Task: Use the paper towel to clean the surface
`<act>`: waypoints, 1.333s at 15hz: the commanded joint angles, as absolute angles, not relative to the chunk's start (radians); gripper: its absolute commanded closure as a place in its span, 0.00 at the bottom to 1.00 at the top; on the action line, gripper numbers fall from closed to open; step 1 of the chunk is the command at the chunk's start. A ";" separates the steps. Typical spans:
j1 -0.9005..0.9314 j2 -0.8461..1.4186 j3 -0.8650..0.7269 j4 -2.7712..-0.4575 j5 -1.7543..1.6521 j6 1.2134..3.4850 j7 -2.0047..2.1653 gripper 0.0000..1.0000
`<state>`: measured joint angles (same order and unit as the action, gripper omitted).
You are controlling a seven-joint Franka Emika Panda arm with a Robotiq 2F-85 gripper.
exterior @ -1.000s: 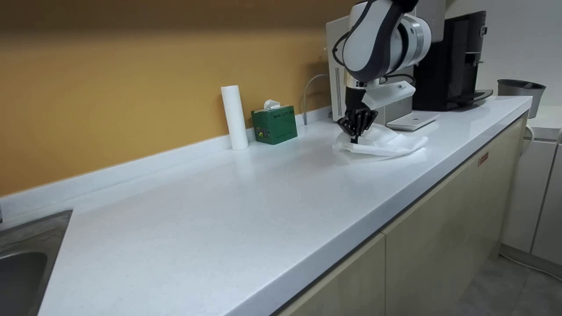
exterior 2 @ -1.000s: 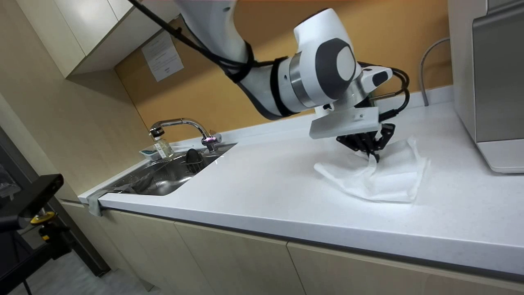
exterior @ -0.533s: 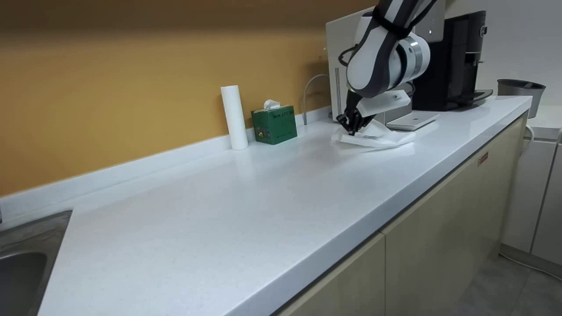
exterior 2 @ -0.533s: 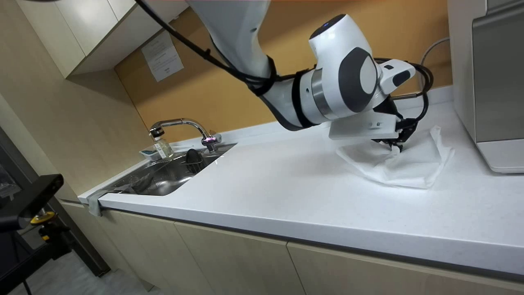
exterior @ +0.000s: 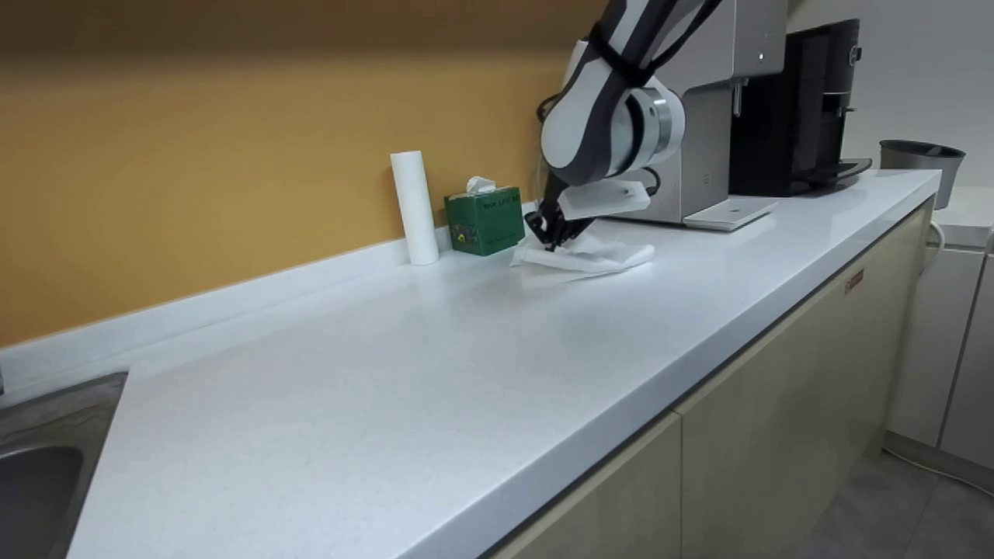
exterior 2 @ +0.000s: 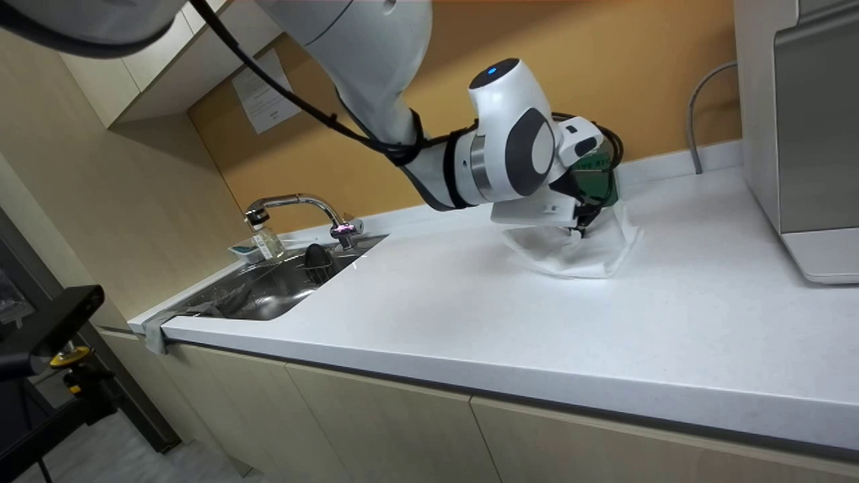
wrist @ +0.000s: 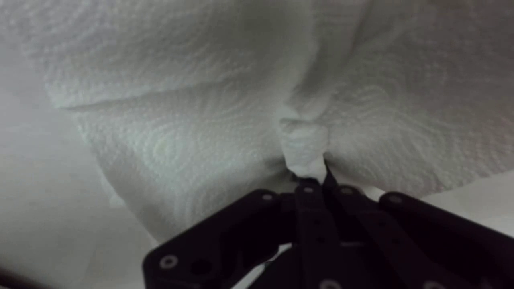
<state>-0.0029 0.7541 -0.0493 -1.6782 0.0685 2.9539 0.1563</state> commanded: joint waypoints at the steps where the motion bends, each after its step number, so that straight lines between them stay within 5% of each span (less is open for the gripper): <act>1: -0.061 0.790 0.108 -1.652 0.119 2.854 0.069 0.99; 10: -0.056 0.640 0.101 -1.800 0.129 2.586 0.020 0.99; 20: 0.009 0.583 -0.173 -1.889 -0.006 2.584 0.248 0.99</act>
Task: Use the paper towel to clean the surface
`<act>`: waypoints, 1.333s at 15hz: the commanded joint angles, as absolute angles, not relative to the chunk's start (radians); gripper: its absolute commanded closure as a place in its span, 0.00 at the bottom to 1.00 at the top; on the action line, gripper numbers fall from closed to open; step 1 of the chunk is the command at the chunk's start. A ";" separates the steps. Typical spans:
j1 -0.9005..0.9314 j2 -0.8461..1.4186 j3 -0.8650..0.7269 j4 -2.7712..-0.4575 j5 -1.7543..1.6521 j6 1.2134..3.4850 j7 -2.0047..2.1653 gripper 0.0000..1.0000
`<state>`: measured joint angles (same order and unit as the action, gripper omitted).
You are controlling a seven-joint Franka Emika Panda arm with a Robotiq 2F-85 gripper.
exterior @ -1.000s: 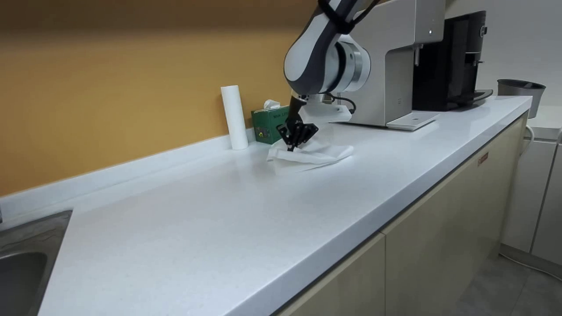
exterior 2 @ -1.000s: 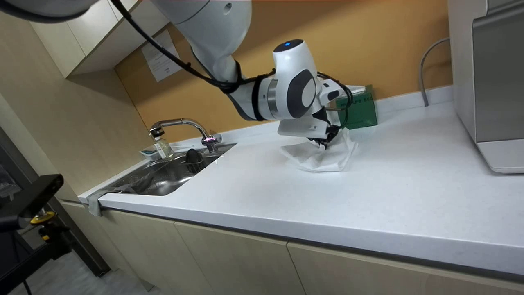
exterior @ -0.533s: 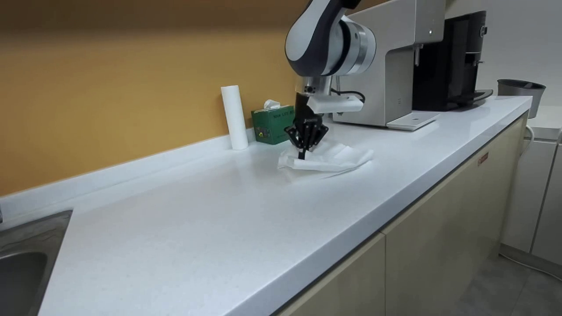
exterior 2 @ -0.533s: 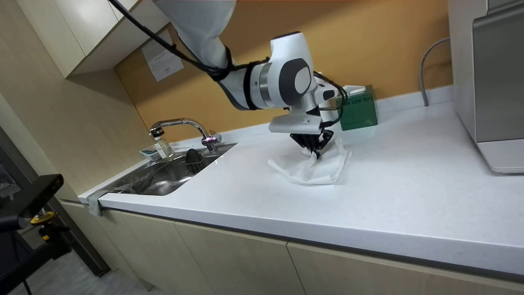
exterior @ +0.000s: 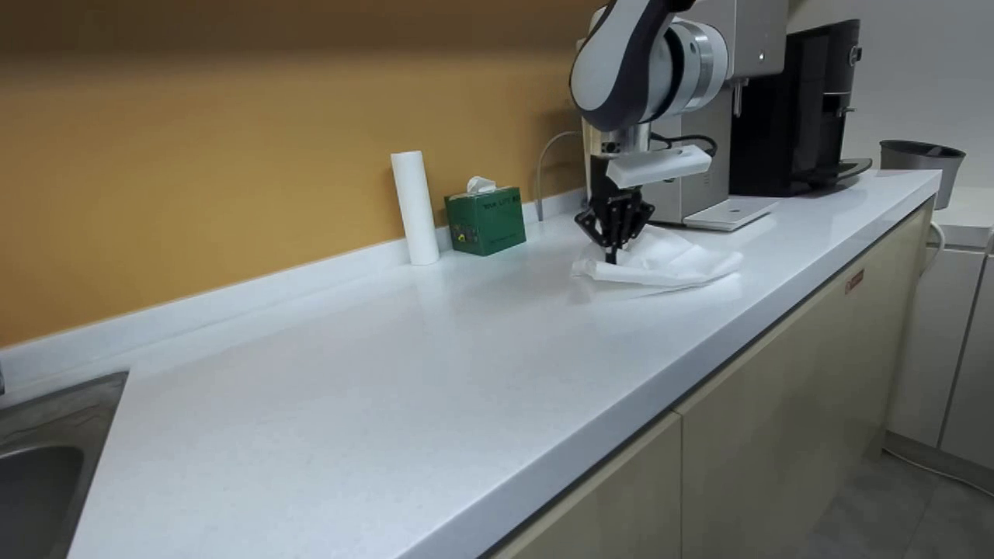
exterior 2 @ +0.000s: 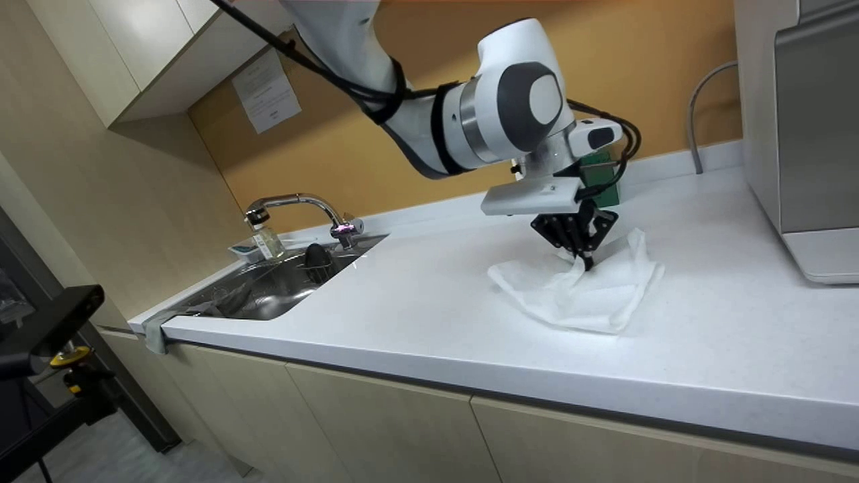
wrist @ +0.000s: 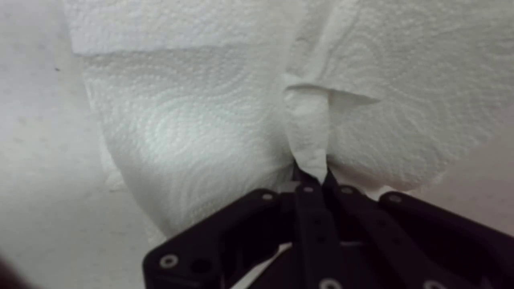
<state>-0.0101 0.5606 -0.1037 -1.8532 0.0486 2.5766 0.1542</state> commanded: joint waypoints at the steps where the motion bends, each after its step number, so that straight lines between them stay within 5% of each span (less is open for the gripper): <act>1: 0.015 0.585 -0.197 -1.887 -0.025 2.575 0.273 0.99; 9: 0.095 0.524 -0.341 -1.934 -0.232 2.359 0.491 0.99; 20: 0.025 0.539 -0.094 -1.940 -0.109 2.198 0.250 0.99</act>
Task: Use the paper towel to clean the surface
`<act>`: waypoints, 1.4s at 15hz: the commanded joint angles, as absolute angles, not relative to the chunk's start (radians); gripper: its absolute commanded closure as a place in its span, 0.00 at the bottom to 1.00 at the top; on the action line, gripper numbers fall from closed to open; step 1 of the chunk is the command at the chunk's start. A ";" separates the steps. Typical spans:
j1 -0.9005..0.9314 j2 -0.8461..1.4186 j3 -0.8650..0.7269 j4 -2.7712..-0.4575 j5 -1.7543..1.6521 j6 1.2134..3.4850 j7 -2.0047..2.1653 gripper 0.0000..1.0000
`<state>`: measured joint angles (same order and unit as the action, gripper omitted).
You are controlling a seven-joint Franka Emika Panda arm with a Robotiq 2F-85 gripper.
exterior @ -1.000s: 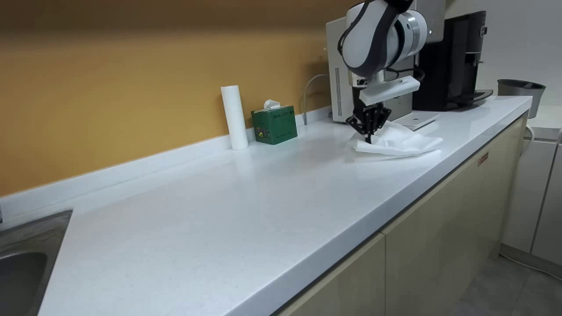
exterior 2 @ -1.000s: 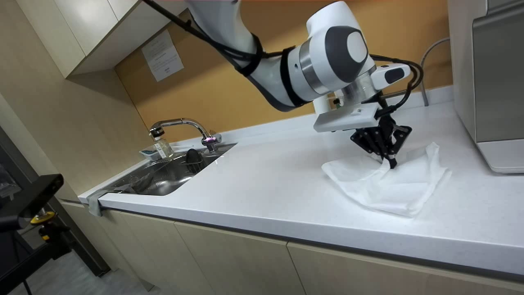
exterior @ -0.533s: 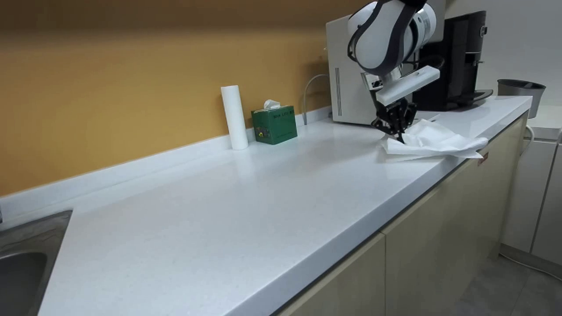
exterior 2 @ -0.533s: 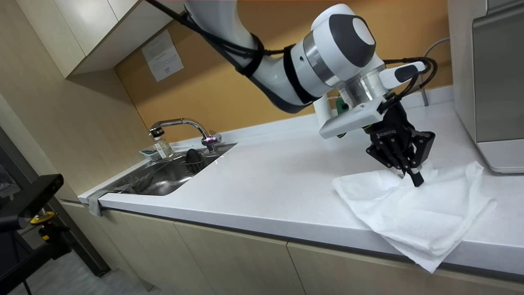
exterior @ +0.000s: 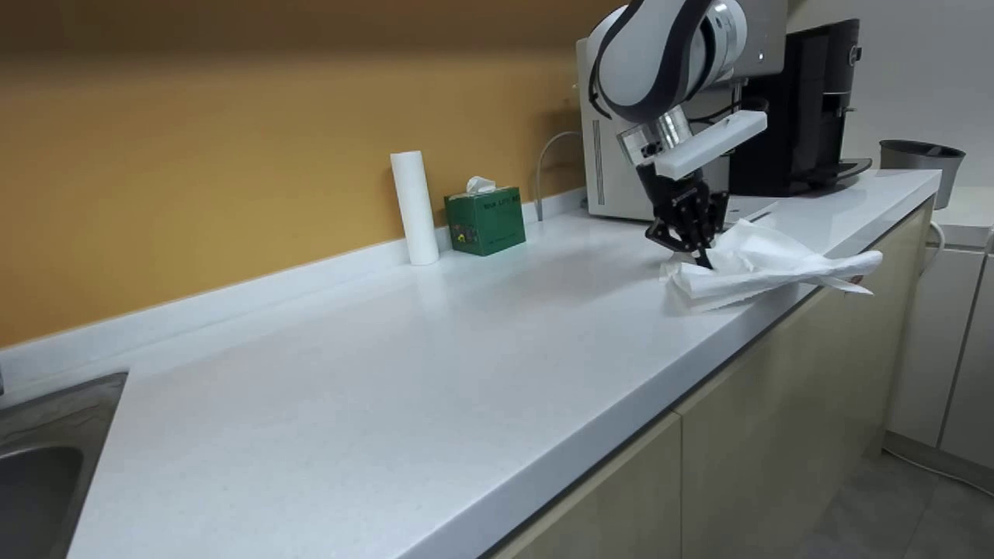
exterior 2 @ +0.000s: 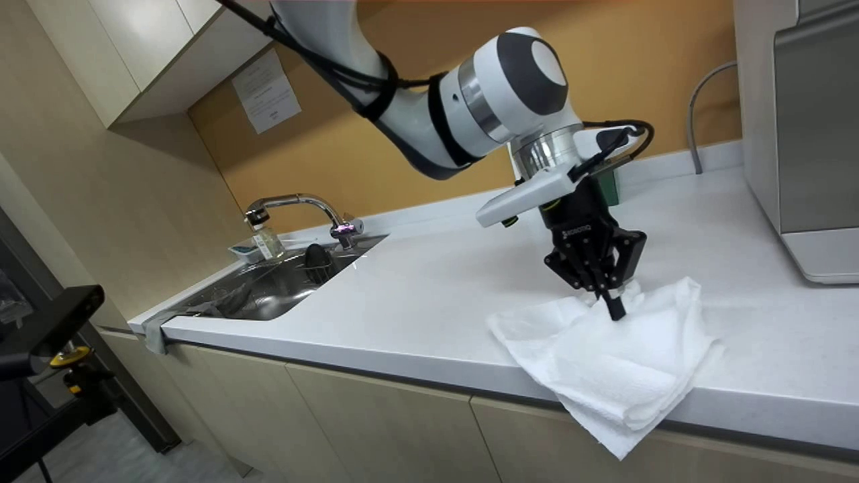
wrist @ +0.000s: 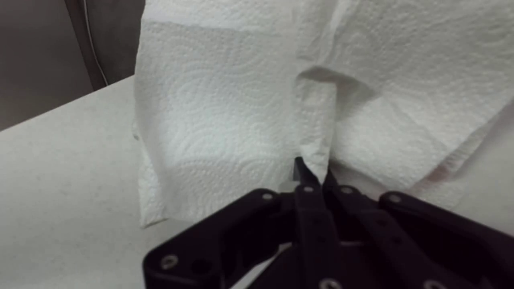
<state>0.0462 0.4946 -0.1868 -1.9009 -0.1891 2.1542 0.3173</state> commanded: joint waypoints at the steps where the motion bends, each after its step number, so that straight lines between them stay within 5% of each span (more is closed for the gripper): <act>1: 0.024 0.542 -0.070 -1.943 -0.090 2.210 0.223 0.99; 10: 0.015 0.567 0.124 -1.944 0.185 2.284 -0.097 0.99; 21: 0.081 0.722 0.072 -1.737 0.047 2.566 -0.092 0.99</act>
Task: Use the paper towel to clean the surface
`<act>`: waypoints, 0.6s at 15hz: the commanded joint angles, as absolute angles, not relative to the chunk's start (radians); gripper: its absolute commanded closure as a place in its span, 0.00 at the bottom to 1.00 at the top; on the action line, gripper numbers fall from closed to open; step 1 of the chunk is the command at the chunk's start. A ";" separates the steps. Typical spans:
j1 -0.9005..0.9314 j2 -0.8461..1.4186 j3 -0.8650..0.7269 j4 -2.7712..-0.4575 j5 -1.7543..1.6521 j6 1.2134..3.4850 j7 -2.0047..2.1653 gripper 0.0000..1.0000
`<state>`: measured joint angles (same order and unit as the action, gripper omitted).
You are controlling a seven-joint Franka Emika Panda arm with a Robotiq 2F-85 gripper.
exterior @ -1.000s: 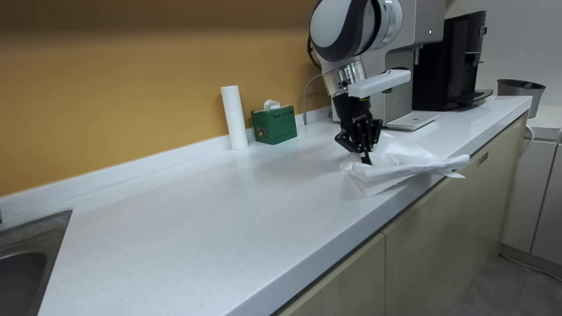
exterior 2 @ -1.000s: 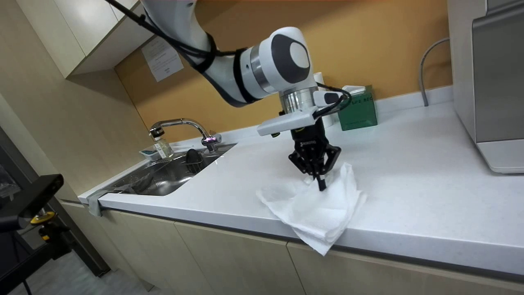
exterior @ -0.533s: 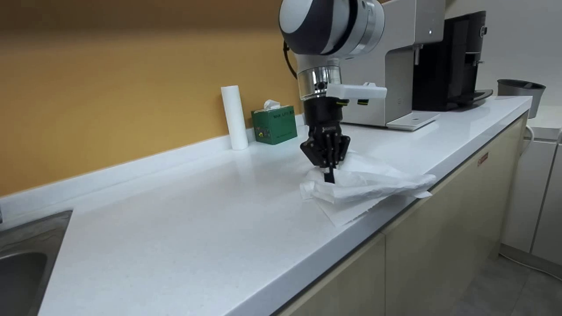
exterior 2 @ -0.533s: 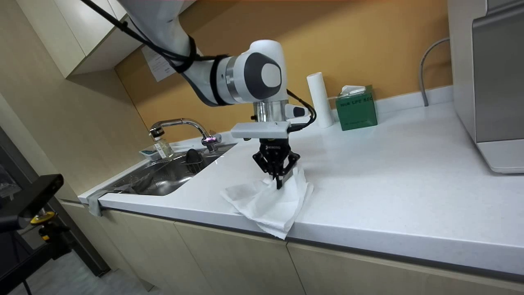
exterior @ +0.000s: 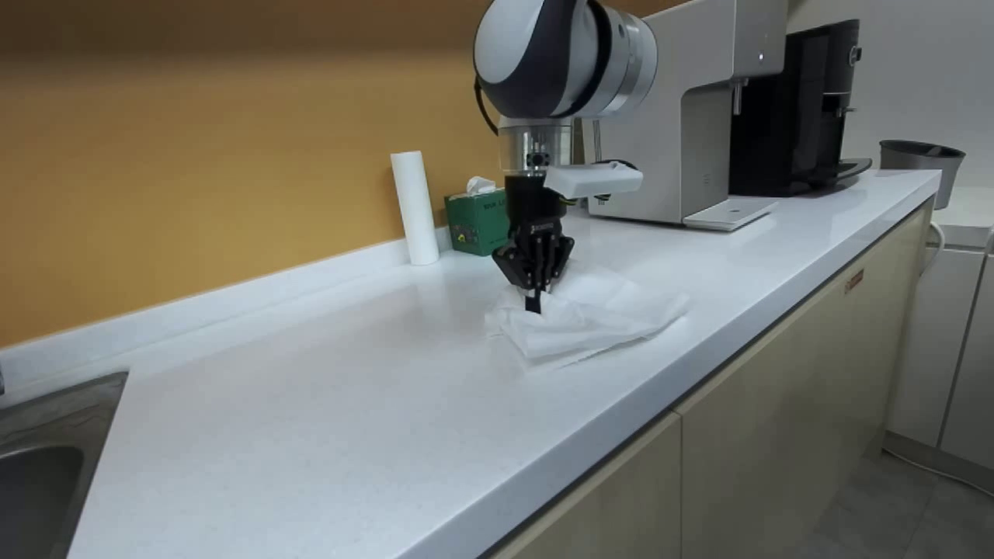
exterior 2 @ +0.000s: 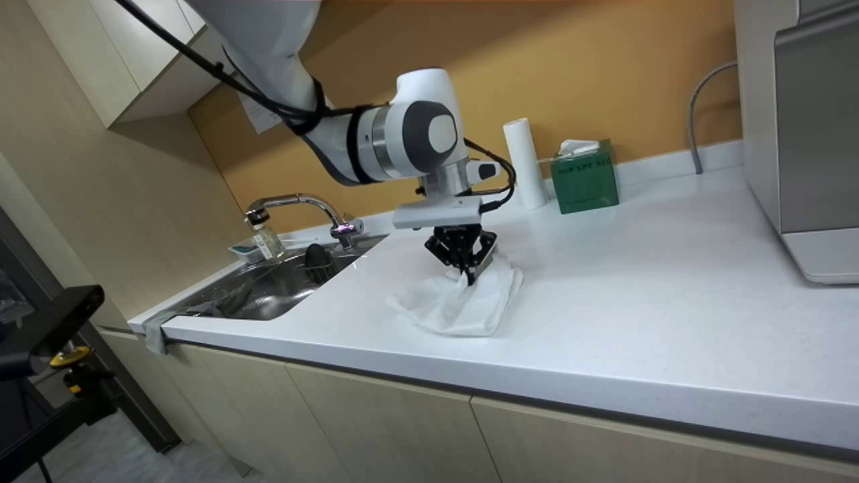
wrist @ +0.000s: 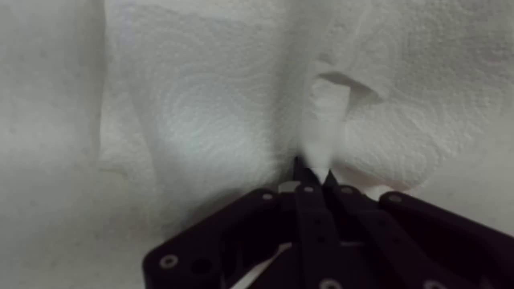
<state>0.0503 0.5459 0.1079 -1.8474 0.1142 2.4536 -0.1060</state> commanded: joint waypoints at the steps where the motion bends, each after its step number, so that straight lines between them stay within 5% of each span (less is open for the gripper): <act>1: 0.087 0.741 0.065 -1.709 0.028 2.586 -0.086 0.99; 9: 0.134 0.918 -0.036 -1.450 -0.066 2.699 0.003 0.99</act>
